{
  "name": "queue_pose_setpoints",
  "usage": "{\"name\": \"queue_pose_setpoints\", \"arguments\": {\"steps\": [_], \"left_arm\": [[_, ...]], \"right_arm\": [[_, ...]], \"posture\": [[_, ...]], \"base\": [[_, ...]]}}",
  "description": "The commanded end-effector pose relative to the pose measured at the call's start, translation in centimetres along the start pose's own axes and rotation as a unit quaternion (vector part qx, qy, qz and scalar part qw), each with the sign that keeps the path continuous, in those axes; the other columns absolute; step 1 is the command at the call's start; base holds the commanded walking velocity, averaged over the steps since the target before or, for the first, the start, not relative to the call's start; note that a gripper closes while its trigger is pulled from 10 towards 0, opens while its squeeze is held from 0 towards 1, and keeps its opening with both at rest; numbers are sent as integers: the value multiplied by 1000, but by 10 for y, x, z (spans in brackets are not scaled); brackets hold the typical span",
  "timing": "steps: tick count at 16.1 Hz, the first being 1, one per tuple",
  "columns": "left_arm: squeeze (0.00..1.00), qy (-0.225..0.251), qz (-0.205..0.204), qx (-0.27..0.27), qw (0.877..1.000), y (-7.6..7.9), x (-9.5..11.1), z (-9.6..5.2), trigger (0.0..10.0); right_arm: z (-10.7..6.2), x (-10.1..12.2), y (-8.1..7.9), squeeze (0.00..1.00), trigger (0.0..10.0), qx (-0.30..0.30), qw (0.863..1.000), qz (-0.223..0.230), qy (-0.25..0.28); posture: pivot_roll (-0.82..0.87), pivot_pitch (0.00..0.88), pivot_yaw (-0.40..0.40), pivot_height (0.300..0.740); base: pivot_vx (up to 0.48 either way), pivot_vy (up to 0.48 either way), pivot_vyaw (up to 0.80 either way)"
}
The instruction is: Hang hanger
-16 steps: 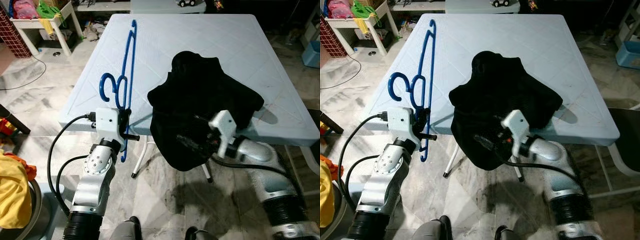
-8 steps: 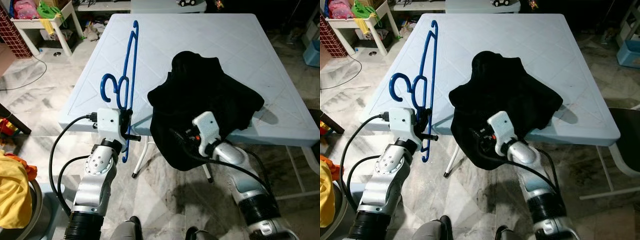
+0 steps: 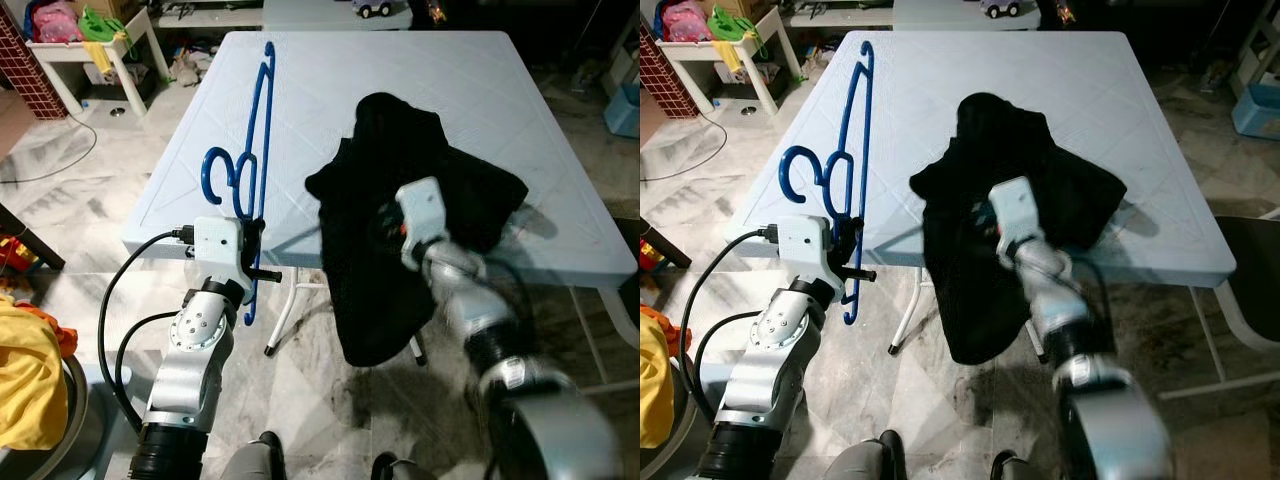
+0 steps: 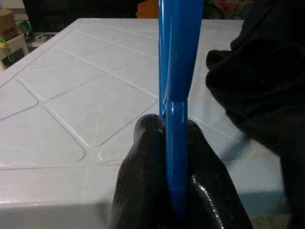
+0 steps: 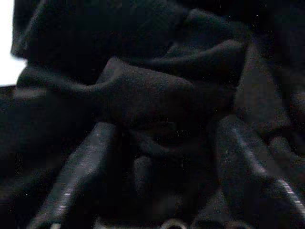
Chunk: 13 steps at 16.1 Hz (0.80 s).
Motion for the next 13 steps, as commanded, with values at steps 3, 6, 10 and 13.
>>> {"name": "queue_pose_setpoints", "arguments": {"steps": [3,6,10,13], "left_arm": [[0,10,2,8,1000,-5,5,-3,10000],[0,11,2,16,1000,-7,5,-4,10000],[0,18,2,22,1000,-8,8,0,10000],[0,23,1,28,999,-9,10,1,10000]], "right_arm": [[9,43,35,0,0,-74,993,78,37],[10,118,61,0,0,-116,970,169,129],[-4,208,66,0,0,-115,935,214,258],[-27,264,73,0,0,-112,897,236,356]], "posture": [[88,155,38,740],[100,148,26,740],[104,131,16,740],[112,115,2,740]], "base": [[0,0,0],[0,0,0],[0,0,0],[0,0,0]]}}
Point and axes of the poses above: a point about 5 cm out from each wrist's last joint towards the gripper, its own z axis pointing out of the wrist towards the gripper, its own x axis along the axis of the wrist's last joint, y = z × x, the point moved 6 cm from there along z, pointing out of the wrist towards the gripper, and after that the axes turned 3 degrees about z, right-handed, at the moved point
